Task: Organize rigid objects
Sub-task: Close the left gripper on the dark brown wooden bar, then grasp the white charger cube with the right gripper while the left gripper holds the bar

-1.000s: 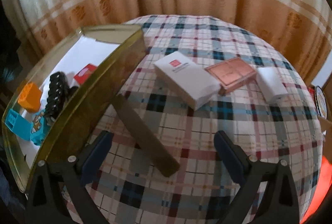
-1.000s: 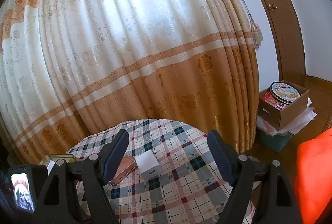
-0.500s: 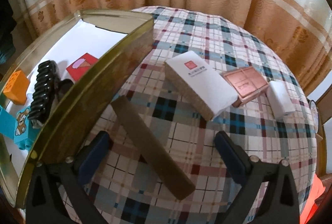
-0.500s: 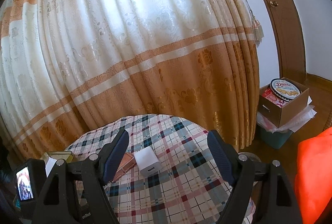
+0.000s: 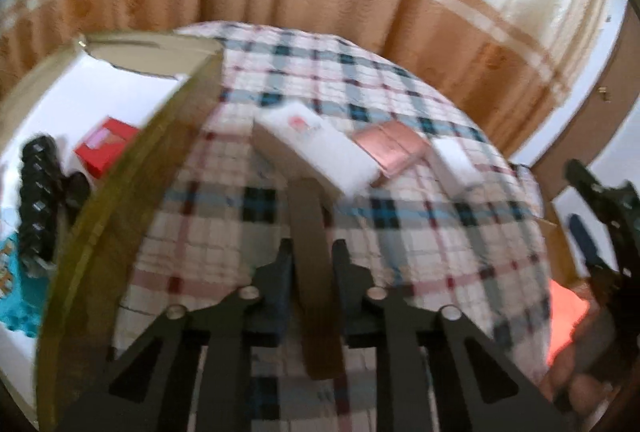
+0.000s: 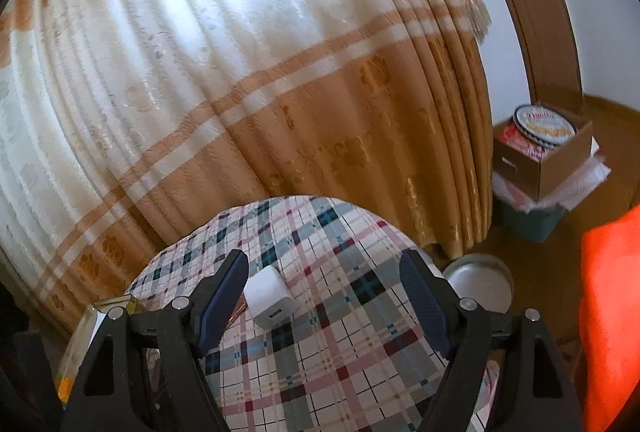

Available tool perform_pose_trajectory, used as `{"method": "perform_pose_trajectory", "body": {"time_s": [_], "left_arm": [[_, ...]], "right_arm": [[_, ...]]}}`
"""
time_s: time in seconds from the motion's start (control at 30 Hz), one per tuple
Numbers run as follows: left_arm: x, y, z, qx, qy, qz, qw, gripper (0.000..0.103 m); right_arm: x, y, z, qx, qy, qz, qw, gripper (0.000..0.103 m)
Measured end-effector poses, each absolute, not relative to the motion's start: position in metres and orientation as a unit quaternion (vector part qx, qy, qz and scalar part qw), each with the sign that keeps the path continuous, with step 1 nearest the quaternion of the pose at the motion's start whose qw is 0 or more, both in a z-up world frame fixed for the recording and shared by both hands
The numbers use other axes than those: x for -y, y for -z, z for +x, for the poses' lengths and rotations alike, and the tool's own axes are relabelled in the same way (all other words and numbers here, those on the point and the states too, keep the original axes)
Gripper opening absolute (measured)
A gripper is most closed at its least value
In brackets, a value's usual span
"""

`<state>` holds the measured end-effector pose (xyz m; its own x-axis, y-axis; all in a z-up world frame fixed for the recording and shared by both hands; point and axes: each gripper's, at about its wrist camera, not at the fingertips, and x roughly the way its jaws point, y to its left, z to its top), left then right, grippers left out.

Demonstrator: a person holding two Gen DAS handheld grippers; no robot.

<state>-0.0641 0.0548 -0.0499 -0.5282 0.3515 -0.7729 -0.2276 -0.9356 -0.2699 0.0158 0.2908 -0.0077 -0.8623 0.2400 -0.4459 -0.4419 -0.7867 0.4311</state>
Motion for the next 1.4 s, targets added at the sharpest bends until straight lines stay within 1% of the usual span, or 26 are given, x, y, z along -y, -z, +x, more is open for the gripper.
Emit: {"method": "perform_pose_trajectory", "body": {"time_s": [0.1,0.23,0.37,0.5,0.6,0.8,0.97,1.07,1.1,1.13,1.27,1.33,1.4], "left_arm": [[-0.052,0.05,-0.057,0.076,-0.866,-0.454,0.194,0.016],[-0.05,0.051,-0.061,0.088,-0.863,-0.457,0.199,0.016],[-0.056,0.05,-0.059,0.064,-0.867,-0.456,0.191,0.016],[-0.056,0.049,-0.058,0.06,-0.868,-0.455,0.189,0.016],[-0.055,0.049,-0.056,0.059,-0.869,-0.455,0.186,0.014],[-0.054,0.05,-0.055,0.066,-0.868,-0.454,0.188,0.014],[-0.052,0.045,-0.05,0.062,-0.875,-0.444,0.182,0.013],[-0.051,0.035,-0.043,0.05,-0.883,-0.426,0.19,0.014],[-0.05,0.032,-0.041,0.048,-0.886,-0.421,0.19,0.014],[-0.047,0.028,-0.04,0.047,-0.888,-0.416,0.19,0.014],[-0.035,0.024,-0.043,0.065,-0.888,-0.416,0.185,0.014],[-0.032,0.023,-0.044,0.069,-0.888,-0.416,0.182,0.013],[-0.032,0.023,-0.044,0.072,-0.888,-0.416,0.183,0.013]], "right_arm": [[-0.293,0.01,0.016,-0.28,-0.923,-0.191,0.183,0.08],[-0.293,0.012,0.014,-0.287,-0.92,-0.199,0.178,0.08],[-0.293,0.016,0.011,-0.296,-0.916,-0.21,0.172,0.08],[-0.293,0.019,0.002,-0.293,-0.914,-0.234,0.157,0.08],[-0.285,0.019,-0.015,-0.267,-0.915,-0.267,0.14,0.08],[-0.265,0.026,-0.051,-0.192,-0.911,-0.344,0.122,0.08],[-0.258,0.026,-0.066,-0.158,-0.909,-0.363,0.13,0.08],[-0.25,0.032,-0.08,-0.13,-0.901,-0.396,0.119,0.079],[-0.247,0.036,-0.085,-0.122,-0.896,-0.41,0.117,0.073],[-0.245,0.038,-0.089,-0.119,-0.892,-0.42,0.116,0.07],[-0.241,0.041,-0.095,-0.1,-0.888,-0.431,0.125,0.066],[-0.239,0.041,-0.096,-0.092,-0.887,-0.433,0.13,0.062],[-0.239,0.04,-0.095,-0.09,-0.889,-0.431,0.13,0.047]]}}
